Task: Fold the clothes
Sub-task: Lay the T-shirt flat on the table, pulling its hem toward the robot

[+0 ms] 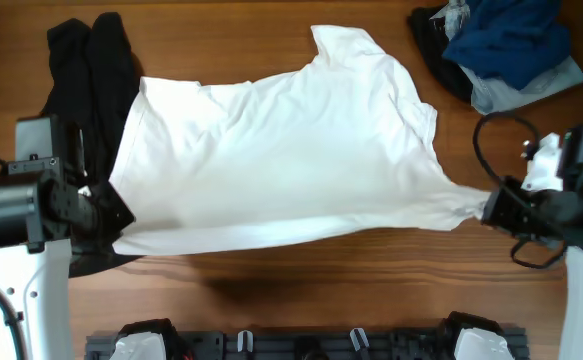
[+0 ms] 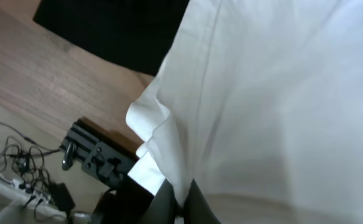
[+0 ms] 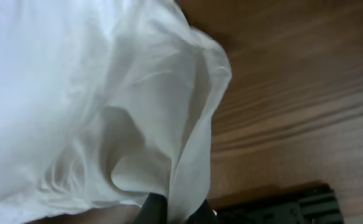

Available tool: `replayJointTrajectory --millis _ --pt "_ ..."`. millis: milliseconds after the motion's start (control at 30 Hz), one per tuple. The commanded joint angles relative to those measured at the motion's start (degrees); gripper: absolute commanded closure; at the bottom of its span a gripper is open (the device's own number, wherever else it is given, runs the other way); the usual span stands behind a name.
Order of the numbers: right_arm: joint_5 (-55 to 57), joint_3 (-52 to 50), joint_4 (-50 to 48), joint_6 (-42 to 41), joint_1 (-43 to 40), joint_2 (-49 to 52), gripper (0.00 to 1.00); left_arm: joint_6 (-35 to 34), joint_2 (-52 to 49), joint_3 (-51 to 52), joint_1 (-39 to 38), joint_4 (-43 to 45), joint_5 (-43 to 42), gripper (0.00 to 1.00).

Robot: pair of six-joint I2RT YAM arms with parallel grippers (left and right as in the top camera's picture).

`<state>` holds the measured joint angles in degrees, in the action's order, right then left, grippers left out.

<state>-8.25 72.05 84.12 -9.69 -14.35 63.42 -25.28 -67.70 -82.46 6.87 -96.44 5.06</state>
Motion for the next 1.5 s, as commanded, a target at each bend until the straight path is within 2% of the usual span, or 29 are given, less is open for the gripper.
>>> replayJointTrajectory --millis 0,233,533,967,1100,1300,1333,1367,1400,1433,1467 --pt "-0.04 -3.98 -2.43 -1.29 0.04 0.59 0.95 -1.14 0.81 3.15 0.15 1.16 -0.07 0.96" --pt "-4.42 -5.01 -6.51 2.21 0.04 7.54 0.96 -1.14 -1.27 8.94 0.17 8.98 -0.04 0.96" --pt "-10.62 -5.01 -14.71 6.73 0.11 20.11 0.96 -1.14 -14.1 10.62 0.15 18.56 -0.11 0.96" --pt "-11.74 -5.01 -33.64 6.47 6.32 27.56 0.94 -2.21 -30.86 10.62 0.11 35.3 -0.52 0.96" --pt "-11.47 -5.01 -36.81 5.01 6.62 29.99 0.95 -2.21 -33.53 10.62 0.11 41.62 -0.55 0.96" --pt "-11.34 -5.01 -39.89 5.01 6.62 34.58 0.95 -2.21 -34.97 10.62 0.11 45.66 -0.52 0.96" --pt "-11.34 -5.01 -40.26 5.01 6.62 35.28 0.93 -2.21 -35.06 10.62 0.11 45.94 -0.52 0.95" --pt "-11.37 -5.01 -40.48 5.01 6.62 35.63 0.84 -2.21 -35.1 10.62 0.11 46.14 -0.52 0.89" --pt "-11.39 -5.01 -40.59 5.01 6.64 35.78 0.77 -2.21 -35.17 10.62 0.11 46.18 -0.52 0.76" --pt "-11.56 -5.01 -40.68 5.09 6.67 35.78 0.58 -2.21 -35.17 10.62 0.11 46.16 -0.52 0.62" --pt "-11.56 -4.92 -40.68 5.18 6.67 35.74 0.47 -2.21 -35.17 10.62 0.11 46.12 -0.52 0.5"
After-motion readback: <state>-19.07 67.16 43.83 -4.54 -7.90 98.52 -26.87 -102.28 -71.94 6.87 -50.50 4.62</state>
